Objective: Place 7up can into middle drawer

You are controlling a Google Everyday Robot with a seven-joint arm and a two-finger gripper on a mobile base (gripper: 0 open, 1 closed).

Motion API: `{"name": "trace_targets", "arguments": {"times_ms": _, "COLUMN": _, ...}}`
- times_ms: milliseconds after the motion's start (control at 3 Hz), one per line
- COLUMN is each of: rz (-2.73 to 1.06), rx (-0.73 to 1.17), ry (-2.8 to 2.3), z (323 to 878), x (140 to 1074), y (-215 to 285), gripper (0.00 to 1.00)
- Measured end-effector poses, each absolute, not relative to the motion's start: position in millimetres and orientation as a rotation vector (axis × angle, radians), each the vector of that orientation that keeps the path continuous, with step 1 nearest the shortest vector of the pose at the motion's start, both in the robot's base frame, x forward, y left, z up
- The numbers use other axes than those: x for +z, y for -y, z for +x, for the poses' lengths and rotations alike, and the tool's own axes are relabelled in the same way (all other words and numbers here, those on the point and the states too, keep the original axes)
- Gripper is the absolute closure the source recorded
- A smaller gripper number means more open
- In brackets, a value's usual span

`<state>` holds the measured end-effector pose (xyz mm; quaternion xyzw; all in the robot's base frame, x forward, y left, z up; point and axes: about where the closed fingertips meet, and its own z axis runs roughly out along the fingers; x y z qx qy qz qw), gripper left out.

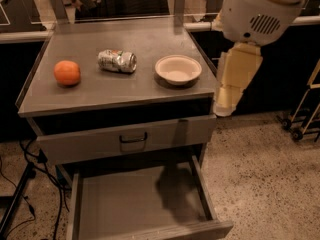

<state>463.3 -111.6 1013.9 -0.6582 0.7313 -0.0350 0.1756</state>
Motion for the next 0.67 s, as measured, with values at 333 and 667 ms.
{"name": "trace_targets", "arguments": {"times_ms": 333, "rz": -1.861, "rx": -0.103, "ry": -2.060, "z": 464.8, "x": 1015.7, "y": 108.8, "gripper": 0.00}}
{"name": "trace_targets", "arguments": {"times_ms": 667, "rz": -1.781, "rx": -0.079, "ry": -2.134, "z": 480.0, "x": 1010.8, "y": 102.0, "gripper": 0.00}}
